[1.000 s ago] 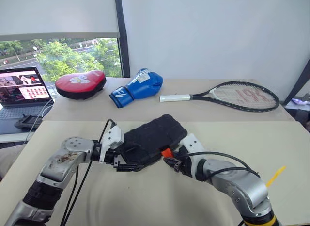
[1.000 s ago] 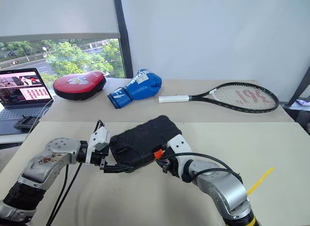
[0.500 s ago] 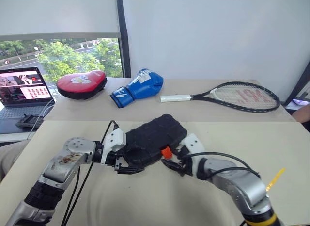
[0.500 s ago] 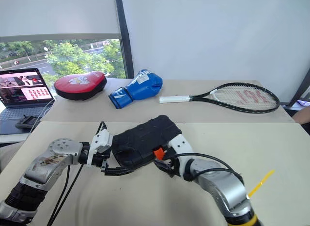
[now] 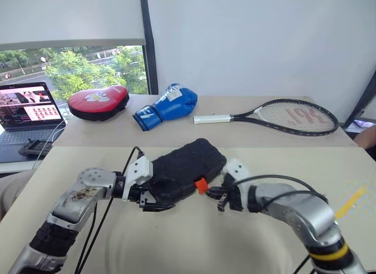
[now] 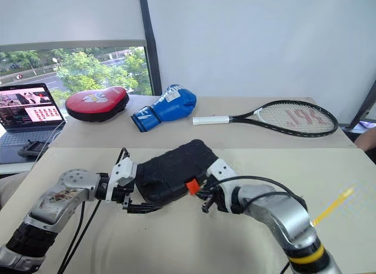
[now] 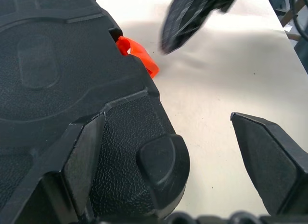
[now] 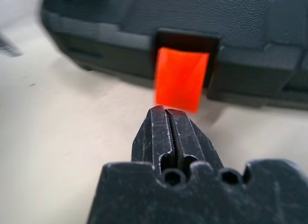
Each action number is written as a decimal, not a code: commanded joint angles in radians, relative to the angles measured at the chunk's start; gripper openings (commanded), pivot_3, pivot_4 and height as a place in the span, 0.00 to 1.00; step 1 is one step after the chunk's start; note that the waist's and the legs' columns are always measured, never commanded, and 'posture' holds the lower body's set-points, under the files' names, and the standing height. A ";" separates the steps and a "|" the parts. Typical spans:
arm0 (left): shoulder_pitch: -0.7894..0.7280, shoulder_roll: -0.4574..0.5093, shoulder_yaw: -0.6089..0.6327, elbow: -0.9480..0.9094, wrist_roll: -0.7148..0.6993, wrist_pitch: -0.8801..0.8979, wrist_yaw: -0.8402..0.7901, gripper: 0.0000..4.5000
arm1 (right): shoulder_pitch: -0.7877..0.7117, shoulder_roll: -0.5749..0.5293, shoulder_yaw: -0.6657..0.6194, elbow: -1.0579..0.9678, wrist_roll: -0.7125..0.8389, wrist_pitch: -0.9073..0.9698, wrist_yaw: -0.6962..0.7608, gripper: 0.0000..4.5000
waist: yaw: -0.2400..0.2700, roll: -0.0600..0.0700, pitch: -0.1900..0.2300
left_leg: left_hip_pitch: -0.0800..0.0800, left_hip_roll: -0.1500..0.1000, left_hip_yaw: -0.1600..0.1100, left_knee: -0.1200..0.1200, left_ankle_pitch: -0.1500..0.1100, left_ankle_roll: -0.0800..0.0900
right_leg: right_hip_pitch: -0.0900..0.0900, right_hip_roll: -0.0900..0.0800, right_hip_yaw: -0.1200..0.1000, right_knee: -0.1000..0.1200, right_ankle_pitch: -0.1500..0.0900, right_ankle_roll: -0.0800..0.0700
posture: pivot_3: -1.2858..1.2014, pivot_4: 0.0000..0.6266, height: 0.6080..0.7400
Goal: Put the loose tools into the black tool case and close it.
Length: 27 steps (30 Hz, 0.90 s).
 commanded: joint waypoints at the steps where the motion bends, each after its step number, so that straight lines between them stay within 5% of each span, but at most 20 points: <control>1: 0.011 0.002 -0.011 0.014 0.018 0.014 0.005 1.00 | -0.061 0.015 0.032 0.079 -0.047 -0.078 0.026 0.01 | -0.001 0.000 0.000 | 0.000 0.000 0.000 0.000 0.001 -0.001 | 0.000 0.000 0.000 0.000 0.000 0.000 | 0.52 0.24 1.00; 8: 0.030 -0.002 -0.003 -0.001 0.012 0.014 0.021 1.00 | -0.069 0.040 0.014 0.109 -0.066 -0.142 0.056 0.01 | -0.005 0.000 0.000 | 0.000 0.000 0.000 0.000 0.000 0.000 | 0.000 0.000 0.000 0.000 0.000 0.000 | 0.52 0.24 1.00; 13: 0.087 -0.085 0.133 -0.055 -0.079 0.006 0.139 1.00 | 0.149 -0.025 -0.150 -0.129 -0.008 -0.296 0.114 0.01 | -0.003 0.001 0.000 | -0.001 0.000 0.000 0.000 0.000 -0.001 | -0.001 -0.001 0.000 0.000 0.000 0.000 | 0.52 0.24 1.00; 19: 0.295 -0.014 0.344 -0.213 -0.251 0.128 0.147 1.00 | 0.618 -0.053 -0.540 -0.404 0.071 -0.487 0.200 0.42 | 0.010 0.001 0.000 | -0.003 0.000 -0.002 -0.001 0.000 -0.003 | -0.001 -0.006 -0.002 -0.001 -0.004 0.007 | 0.52 0.24 1.00; 27: 0.565 -0.013 0.548 -0.274 -0.325 0.145 0.193 1.00 | 0.975 -0.043 -0.884 -0.476 0.121 -0.614 0.273 1.00 | 0.011 0.001 0.000 | 0.003 -0.001 -0.002 0.000 -0.006 0.000 | 0.004 -0.010 0.001 -0.002 -0.005 0.007 | 0.52 0.24 1.00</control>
